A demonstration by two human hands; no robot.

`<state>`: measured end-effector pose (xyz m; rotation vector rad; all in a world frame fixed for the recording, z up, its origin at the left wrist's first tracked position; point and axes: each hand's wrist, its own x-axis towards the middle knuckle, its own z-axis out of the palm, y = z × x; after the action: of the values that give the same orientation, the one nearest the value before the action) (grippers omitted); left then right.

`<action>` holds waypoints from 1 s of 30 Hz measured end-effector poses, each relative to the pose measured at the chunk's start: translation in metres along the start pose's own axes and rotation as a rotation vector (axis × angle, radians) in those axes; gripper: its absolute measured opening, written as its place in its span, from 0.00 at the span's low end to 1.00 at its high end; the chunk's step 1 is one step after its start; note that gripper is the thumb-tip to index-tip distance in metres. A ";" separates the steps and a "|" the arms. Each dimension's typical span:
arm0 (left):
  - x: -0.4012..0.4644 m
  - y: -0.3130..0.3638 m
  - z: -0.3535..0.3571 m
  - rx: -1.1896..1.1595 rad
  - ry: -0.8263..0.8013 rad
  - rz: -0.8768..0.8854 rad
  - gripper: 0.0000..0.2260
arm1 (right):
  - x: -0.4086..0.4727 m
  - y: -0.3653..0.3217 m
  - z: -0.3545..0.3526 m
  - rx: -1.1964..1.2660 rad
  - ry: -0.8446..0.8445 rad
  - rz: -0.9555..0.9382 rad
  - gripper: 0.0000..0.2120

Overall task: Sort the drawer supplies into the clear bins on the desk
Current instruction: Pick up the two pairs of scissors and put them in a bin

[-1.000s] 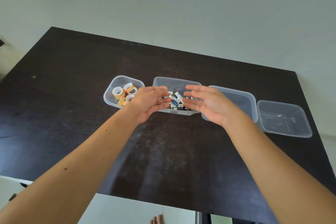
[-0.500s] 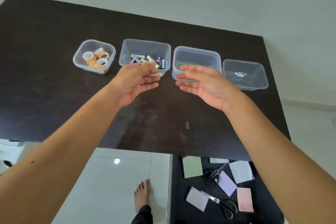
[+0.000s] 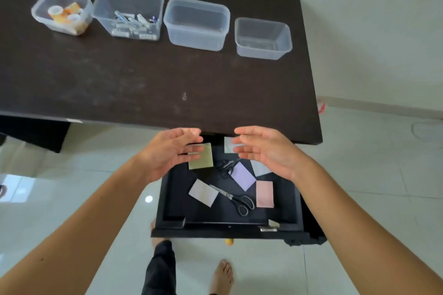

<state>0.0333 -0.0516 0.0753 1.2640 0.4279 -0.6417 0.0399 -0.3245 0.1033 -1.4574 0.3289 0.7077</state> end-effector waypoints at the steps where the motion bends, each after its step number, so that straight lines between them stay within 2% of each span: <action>1: -0.001 -0.015 0.005 0.018 0.002 -0.021 0.12 | -0.004 0.013 -0.006 -0.008 0.007 0.015 0.12; 5: -0.003 -0.062 0.017 0.089 0.027 -0.069 0.14 | -0.013 0.061 -0.025 -0.019 0.027 0.072 0.13; 8: 0.003 -0.089 0.023 0.190 0.032 -0.058 0.10 | -0.012 0.096 -0.038 -0.105 0.021 0.110 0.12; 13: 0.032 -0.113 0.026 0.424 0.131 0.137 0.10 | -0.001 0.143 -0.049 -0.370 -0.007 0.183 0.12; 17: 0.050 -0.120 0.024 0.485 0.160 0.206 0.16 | 0.010 0.159 -0.050 -0.466 0.019 0.106 0.16; 21: 0.062 -0.122 0.031 0.725 0.138 0.253 0.25 | 0.018 0.172 -0.048 -0.670 0.057 -0.029 0.21; 25: 0.074 -0.129 0.038 0.990 0.055 0.315 0.34 | 0.019 0.180 -0.047 -0.932 -0.022 -0.158 0.28; 27: 0.080 -0.134 0.038 1.088 0.052 0.356 0.35 | 0.020 0.180 -0.046 -1.070 -0.074 -0.183 0.31; 30: 0.087 -0.140 0.037 1.134 0.076 0.382 0.31 | 0.023 0.176 -0.044 -1.144 -0.085 -0.189 0.29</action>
<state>0.0047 -0.1282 -0.0725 2.3725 -0.1872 -0.4985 -0.0420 -0.3685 -0.0546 -2.4738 -0.3618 0.8378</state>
